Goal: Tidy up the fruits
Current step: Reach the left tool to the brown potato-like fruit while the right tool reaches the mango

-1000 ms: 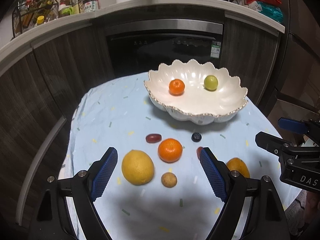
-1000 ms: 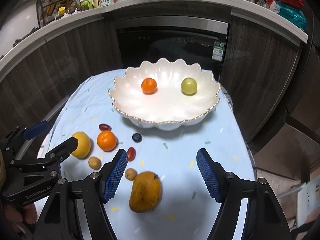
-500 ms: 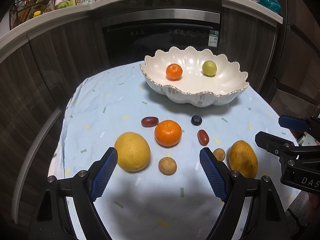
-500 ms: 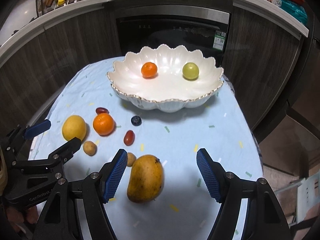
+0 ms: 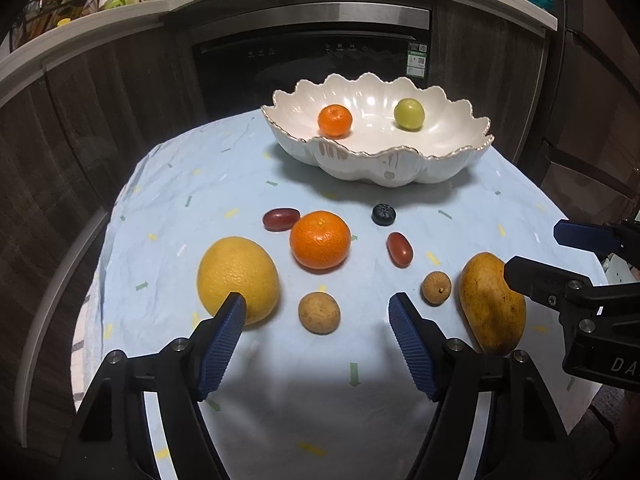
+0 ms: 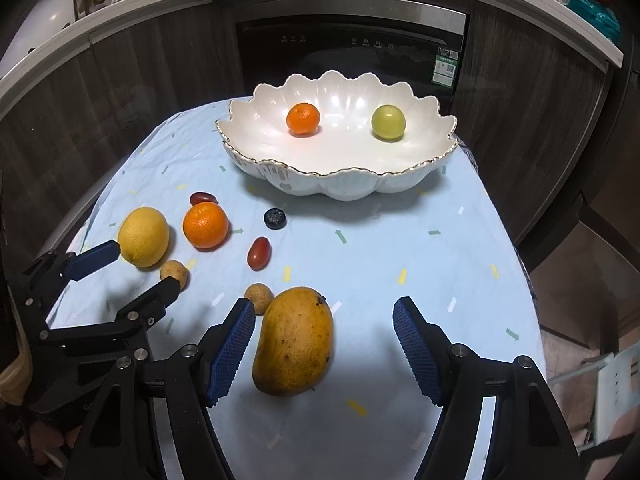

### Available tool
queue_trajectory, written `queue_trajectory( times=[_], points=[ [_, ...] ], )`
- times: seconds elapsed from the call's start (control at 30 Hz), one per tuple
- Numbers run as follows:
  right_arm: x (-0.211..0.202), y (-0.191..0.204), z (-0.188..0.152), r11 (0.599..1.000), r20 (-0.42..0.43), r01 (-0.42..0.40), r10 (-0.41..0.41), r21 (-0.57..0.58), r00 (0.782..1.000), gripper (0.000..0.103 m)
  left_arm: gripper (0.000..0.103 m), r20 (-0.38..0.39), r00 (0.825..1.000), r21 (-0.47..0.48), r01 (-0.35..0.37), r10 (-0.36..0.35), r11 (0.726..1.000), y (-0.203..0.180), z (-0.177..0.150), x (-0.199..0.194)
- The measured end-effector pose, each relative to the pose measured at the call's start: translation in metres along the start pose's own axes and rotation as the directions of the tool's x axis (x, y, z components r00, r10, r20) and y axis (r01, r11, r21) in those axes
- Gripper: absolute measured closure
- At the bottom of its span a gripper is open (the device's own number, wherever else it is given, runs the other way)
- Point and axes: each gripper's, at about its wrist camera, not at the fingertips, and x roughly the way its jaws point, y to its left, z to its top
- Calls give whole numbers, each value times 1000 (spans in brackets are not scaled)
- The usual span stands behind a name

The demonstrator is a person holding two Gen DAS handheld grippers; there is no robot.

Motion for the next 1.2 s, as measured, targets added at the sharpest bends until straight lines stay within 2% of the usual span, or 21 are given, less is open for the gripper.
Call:
queue_trajectory(
  times=[0.07,0.37,0.83,1.07,1.13,1.2],
  points=[
    [2,0,-1,1000,-6,-1,1,-1,1000,31,38,-7,1000,6,4,-4,1000,-2,-1,4],
    [10,3,-5,1000,-27,-12,12,-7,1000,31,49,-28,1000,25,8,-8,1000,-8,-5,17],
    [33,9,-8,1000,-82,-16,15,-12,996,31,55,-66,998,-2,20,-20,1000,-2,-9,38],
    [47,8,-10,1000,-126,-23,24,10,992,31,55,-59,998,-9,36,-36,999,-2,-6,42],
    [51,8,-10,1000,-135,-29,30,11,990,33,56,-57,998,-9,38,-39,999,-2,-5,43],
    [55,9,-11,999,-149,-38,39,12,988,41,57,-54,998,-7,40,-40,999,-3,-5,44]
  ],
)
